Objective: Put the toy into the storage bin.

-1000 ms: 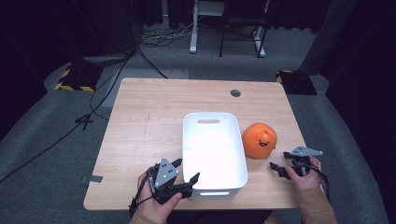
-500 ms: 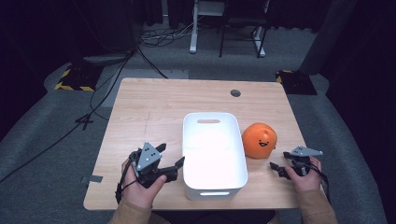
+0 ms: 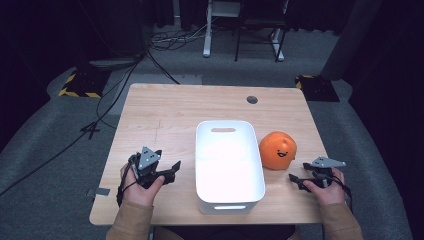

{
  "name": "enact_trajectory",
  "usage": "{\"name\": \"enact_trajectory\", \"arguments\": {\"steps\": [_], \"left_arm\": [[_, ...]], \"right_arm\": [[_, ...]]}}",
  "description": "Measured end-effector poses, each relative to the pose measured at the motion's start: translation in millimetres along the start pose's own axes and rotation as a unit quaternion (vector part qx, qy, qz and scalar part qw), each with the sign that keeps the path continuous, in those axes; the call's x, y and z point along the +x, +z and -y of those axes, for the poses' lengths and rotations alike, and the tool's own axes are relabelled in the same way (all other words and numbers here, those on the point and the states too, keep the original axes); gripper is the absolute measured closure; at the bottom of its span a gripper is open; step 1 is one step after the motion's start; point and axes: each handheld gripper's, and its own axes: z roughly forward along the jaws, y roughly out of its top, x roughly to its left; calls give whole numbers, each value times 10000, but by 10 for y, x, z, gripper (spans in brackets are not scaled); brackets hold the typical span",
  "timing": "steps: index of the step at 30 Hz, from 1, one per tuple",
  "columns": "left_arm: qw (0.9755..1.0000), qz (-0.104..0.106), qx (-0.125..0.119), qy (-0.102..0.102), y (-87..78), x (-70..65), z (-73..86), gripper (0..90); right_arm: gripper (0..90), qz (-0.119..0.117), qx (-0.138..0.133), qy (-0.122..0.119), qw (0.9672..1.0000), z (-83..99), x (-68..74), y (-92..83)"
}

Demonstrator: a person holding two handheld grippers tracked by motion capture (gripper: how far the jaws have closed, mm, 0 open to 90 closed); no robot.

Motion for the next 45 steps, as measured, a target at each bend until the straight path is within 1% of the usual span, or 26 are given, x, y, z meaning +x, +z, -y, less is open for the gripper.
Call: {"name": "enact_trajectory", "arguments": {"steps": [1,2,4,7,8,9,10,11,14,16,17,19,20,21,22,28,31,34,35,36,37,39,40,41,44,45], "left_arm": [[10000,-38,32,-17,33,29,25,238],[9999,-52,141,-66,86,92,75,236],[9998,-65,174,-94,115,121,99,233],[9992,-117,341,-158,191,202,176,232],[9990,-104,405,-174,216,229,204,232],[9984,-100,518,-199,264,290,258,233],[9984,-100,518,-199,264,290,258,233],[9980,-128,582,-224,283,315,284,233],[9971,-229,686,-234,334,376,351,232],[9961,-324,812,-141,359,402,374,224],[9959,-345,830,-101,366,417,384,223],[9954,-344,893,-95,389,436,411,219],[9949,-367,936,-78,404,446,427,219],[9940,-367,1028,-75,418,457,443,215],[9926,-433,1136,-33,426,466,444,213],[9924,-394,1163,-39,428,479,443,192],[9924,-386,1171,-39,430,480,442,188],[9921,-373,1201,-37,430,482,437,188],[9921,-367,1203,-37,430,482,437,187],[9924,-361,1179,-45,435,481,439,187],[9923,-363,1184,-37,435,482,438,186],[9923,-360,1188,-34,434,482,438,186],[9923,-360,1187,-34,434,482,438,186],[9923,-359,1187,-34,434,482,438,186],[9923,-359,1188,-34,434,482,438,186],[9923,-360,1186,-36,435,482,438,186]], "right_arm": [[197,-4,-3,-2,10000,0,1,0],[205,-17,-9,-8,10000,1,2,-2],[228,-34,-8,-35,10000,2,-1,-7],[262,-63,-57,11,10000,3,5,-12],[290,-69,-58,-26,10000,5,0,-15],[409,-122,-115,-79,9998,13,9,-32],[409,-122,-115,-79,9998,13,9,-32],[455,-157,-123,-105,9997,14,20,-43],[459,-107,-109,-119,9998,3,24,-85],[460,-107,-107,-80,9999,-11,17,-119],[461,-102,-121,-39,9999,-15,16,-129],[469,-93,-141,-55,9998,-17,10,-150],[489,-129,-165,2,9998,-21,17,-159],[502,-158,-158,-33,9997,-21,13,-169],[506,-198,-145,-33,9997,-28,19,-179],[527,-250,-209,-87,9994,-103,55,-258],[561,-240,-259,-114,9993,-136,60,-310],[578,-292,-340,-172,9988,-169,73,-367],[580,-329,-389,-107,9986,-187,92,-384],[580,-359,-403,-177,9984,-204,94,-403],[570,-420,-450,-138,9980,-246,115,-430],[555,-429,-488,-172,9977,-286,115,-453],[555,-429,-488,-172,9977,-286,115,-453],[522,-405,-578,-134,9974,-329,119,-472],[488,-377,-605,-96,9974,-372,113,-487],[483,-390,-605,16,9974,-397,128,-488]]}}
